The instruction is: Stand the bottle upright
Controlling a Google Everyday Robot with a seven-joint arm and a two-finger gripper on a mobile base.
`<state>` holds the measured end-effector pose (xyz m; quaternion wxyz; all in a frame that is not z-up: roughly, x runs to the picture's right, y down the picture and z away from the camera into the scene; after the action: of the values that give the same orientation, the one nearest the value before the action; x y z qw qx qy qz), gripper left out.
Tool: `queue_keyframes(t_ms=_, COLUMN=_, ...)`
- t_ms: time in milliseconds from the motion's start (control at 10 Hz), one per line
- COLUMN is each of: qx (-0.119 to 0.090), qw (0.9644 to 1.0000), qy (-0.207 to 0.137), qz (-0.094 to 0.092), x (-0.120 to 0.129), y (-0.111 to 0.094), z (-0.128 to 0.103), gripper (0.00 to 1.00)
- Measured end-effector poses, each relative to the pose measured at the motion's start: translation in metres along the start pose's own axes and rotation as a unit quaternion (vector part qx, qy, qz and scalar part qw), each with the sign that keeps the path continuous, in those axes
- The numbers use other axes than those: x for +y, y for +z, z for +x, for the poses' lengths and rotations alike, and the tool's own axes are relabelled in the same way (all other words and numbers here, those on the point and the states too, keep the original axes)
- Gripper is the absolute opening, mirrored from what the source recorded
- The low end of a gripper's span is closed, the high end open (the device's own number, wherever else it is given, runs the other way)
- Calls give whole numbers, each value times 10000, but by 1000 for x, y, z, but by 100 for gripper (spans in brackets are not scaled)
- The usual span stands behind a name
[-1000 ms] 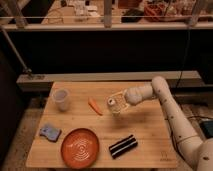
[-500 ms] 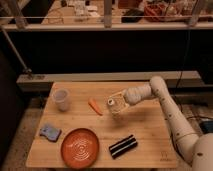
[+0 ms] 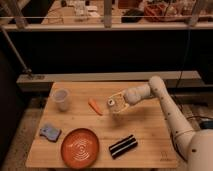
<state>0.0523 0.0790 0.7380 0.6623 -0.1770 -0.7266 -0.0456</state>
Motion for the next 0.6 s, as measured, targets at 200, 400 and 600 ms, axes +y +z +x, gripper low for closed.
queue_keyframes(t_ms=200, qx=-57, qw=10000, qy=-15, qz=-51, x=-1, y=0, z=3, gripper=5)
queue_keyframes(t_ms=400, qx=-86, qw=9999, qy=-19, qz=-69, x=0, y=-2, z=5, gripper=5)
queue_keyframes(t_ms=600, qx=-143, qw=9998, qy=-33, qz=-133, x=-1, y=-1, z=8, gripper=5)
